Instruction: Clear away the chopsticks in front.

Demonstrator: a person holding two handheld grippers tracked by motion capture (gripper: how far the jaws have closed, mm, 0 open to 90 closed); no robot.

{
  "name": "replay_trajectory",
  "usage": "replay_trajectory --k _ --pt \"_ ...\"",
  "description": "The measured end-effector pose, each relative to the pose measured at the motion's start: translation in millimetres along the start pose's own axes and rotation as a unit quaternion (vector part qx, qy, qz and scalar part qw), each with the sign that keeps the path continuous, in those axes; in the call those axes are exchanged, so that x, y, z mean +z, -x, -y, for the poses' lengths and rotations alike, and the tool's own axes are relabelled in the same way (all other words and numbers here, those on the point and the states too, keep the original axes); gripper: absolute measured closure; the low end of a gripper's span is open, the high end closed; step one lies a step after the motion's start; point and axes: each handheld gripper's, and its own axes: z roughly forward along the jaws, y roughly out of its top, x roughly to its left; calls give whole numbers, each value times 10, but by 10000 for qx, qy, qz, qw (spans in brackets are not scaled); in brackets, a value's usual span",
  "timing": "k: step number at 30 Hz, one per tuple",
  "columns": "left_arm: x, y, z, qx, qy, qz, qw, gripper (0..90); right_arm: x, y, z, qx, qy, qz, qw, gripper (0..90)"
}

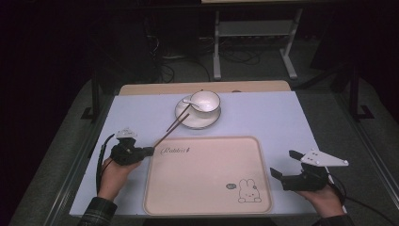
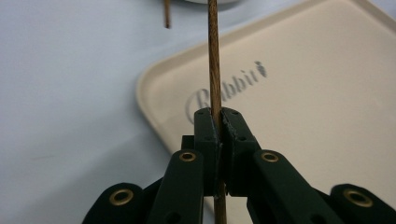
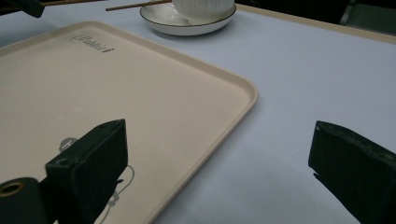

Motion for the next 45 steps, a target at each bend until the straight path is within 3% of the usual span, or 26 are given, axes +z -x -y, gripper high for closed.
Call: replay_trajectory --k 11,18,32,45 --pt "85 338 121 280 -264 427 9983 851 4 -6 -2 -11 3 -10 10000 41" --pt "196 480 161 521 -526 533 9958 850 11 -11 -3 -13 -10 -17 10000 42" --pt "320 498 209 749 -884 334 9927 845 11 -11 -3 -17 -16 -16 10000 44" --pt "320 501 206 772 -885 349 9925 816 16 -18 -5 -18 -14 -36 10000 44"
